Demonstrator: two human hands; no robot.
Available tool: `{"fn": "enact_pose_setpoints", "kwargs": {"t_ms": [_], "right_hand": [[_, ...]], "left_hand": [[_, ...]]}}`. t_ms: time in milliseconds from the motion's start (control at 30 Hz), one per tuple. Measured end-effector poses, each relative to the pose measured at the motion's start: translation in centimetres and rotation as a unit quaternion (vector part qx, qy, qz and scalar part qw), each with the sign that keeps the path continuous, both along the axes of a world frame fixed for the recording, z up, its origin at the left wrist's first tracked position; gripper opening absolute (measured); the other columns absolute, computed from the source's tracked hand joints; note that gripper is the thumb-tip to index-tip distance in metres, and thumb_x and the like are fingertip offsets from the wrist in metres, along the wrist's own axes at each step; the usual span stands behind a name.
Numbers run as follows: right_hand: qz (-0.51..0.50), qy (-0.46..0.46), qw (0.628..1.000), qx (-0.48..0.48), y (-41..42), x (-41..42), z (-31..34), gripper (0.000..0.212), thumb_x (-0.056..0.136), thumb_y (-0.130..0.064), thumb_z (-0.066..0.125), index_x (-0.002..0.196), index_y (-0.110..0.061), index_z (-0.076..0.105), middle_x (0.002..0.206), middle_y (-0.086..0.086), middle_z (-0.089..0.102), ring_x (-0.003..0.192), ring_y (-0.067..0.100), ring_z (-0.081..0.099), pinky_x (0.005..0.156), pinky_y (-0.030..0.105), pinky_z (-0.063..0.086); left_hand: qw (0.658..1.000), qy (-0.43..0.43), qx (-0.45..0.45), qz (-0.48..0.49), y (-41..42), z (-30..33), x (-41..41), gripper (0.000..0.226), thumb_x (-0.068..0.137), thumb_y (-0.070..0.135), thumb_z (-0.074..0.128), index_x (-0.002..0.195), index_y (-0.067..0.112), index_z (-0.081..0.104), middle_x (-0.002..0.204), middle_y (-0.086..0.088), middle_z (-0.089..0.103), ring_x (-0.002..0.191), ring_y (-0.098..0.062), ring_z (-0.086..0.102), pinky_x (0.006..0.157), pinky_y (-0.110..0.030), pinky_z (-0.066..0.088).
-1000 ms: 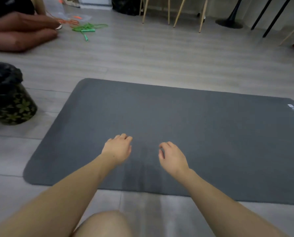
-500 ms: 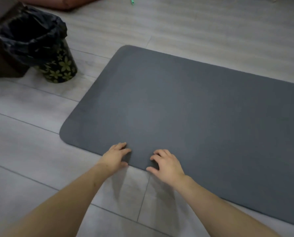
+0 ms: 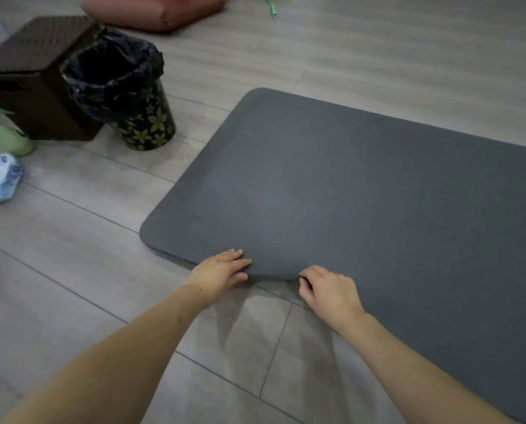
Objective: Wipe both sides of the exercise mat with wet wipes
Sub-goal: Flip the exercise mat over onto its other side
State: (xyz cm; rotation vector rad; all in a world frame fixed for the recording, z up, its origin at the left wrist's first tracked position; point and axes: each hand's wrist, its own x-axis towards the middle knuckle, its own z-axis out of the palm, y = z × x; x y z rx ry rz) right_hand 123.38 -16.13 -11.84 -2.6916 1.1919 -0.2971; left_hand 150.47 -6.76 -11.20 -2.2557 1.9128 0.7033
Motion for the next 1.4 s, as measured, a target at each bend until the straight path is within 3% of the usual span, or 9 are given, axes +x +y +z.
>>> {"fn": "enact_pose_setpoints", "kwargs": {"t_ms": [100,267,367,533,633,800,1033,1300,1400], "right_hand": [[-0.034,-0.009,0.999,0.000,-2.2,-0.4,2.2,0.003,0.089,-0.030,0.072,0.092,-0.030,0.072,0.088,-0.010,0.071,0.058,0.029,0.068,0.051,0.032,0.045],[-0.073,-0.034,0.997,-0.006,-6.7,-1.5,6.7,0.006,0.095,-0.029,0.068,0.097,-0.027,0.072,0.096,-0.009,0.072,0.064,0.032,0.070,0.057,0.037,0.051],[-0.087,-0.019,0.996,0.023,-9.0,-3.2,10.7,0.014,0.100,-0.032,0.058,0.104,-0.026,0.070,0.104,-0.008,0.070,0.072,0.033,0.071,0.063,0.040,0.054],[-0.107,0.026,0.991,0.076,-12.9,-6.9,20.6,0.026,0.106,-0.036,0.045,0.117,-0.026,0.067,0.117,-0.009,0.067,0.091,0.029,0.071,0.075,0.040,0.054],[-0.115,0.046,0.985,0.124,-14.5,-8.7,27.2,0.025,0.105,-0.034,0.046,0.116,-0.028,0.068,0.119,-0.008,0.069,0.098,0.027,0.070,0.081,0.039,0.054],[-0.142,-0.028,0.977,0.157,-16.1,-11.8,39.9,0.019,0.102,-0.026,0.055,0.114,-0.024,0.070,0.108,-0.008,0.072,0.091,0.021,0.071,0.074,0.035,0.054],[-0.185,-0.120,0.947,0.233,-16.1,-17.1,56.3,0.010,0.097,-0.021,0.064,0.102,-0.019,0.073,0.096,-0.003,0.070,0.087,0.019,0.068,0.073,0.035,0.055],[-0.237,-0.167,0.928,0.232,-18.0,-18.0,70.9,0.036,0.098,-0.026,0.069,0.130,-0.011,0.065,0.126,0.003,0.066,0.116,0.021,0.062,0.099,0.035,0.052],[-0.256,-0.158,0.927,0.225,-20.0,-15.3,74.2,0.041,0.099,-0.027,0.068,0.136,-0.012,0.061,0.131,0.003,0.062,0.121,0.023,0.058,0.097,0.039,0.053]], "left_hand": [[0.996,-0.040,-0.080,0.006,-0.9,1.9,0.3,0.081,0.087,0.072,0.016,0.144,0.029,0.056,0.152,0.003,0.051,0.143,-0.018,0.044,0.114,-0.035,0.035],[0.967,-0.141,-0.211,-0.022,-4.7,8.1,1.7,0.031,0.098,0.043,0.059,0.128,0.035,0.064,0.130,0.010,0.066,0.121,-0.018,0.060,0.099,-0.037,0.042],[0.955,-0.203,-0.213,0.026,-7.3,13.9,3.4,0.027,0.097,0.029,0.061,0.123,0.037,0.063,0.127,0.011,0.066,0.122,-0.018,0.057,0.105,-0.040,0.033],[0.931,-0.283,-0.204,0.107,-12.4,26.0,4.7,0.036,0.094,0.012,0.058,0.121,0.034,0.064,0.126,0.006,0.064,0.127,-0.025,0.050,0.116,-0.061,0.012],[0.935,-0.280,-0.207,0.073,-16.7,33.8,1.7,0.035,0.092,0.009,0.061,0.114,0.035,0.068,0.117,0.008,0.067,0.114,-0.025,0.053,0.112,-0.056,0.020],[0.947,-0.273,-0.150,-0.073,-23.4,46.8,-8.6,0.013,0.089,0.022,0.065,0.092,0.034,0.069,0.092,0.013,0.068,0.095,-0.018,0.054,0.086,-0.037,0.027],[0.938,-0.273,-0.063,-0.201,-28.7,63.8,-20.0,0.022,0.083,0.009,0.068,0.090,0.030,0.068,0.088,0.009,0.068,0.092,-0.019,0.057,0.081,-0.036,0.032],[0.925,-0.261,-0.058,-0.269,-32.7,79.6,-24.8,0.024,0.079,0.004,0.065,0.085,0.027,0.061,0.083,0.007,0.065,0.092,-0.019,0.057,0.074,-0.034,0.023],[0.920,-0.245,-0.056,-0.301,-34.2,82.8,-24.9,0.027,0.078,0.002,0.065,0.083,0.026,0.054,0.086,0.007,0.065,0.093,-0.020,0.054,0.074,-0.034,0.022]]}}
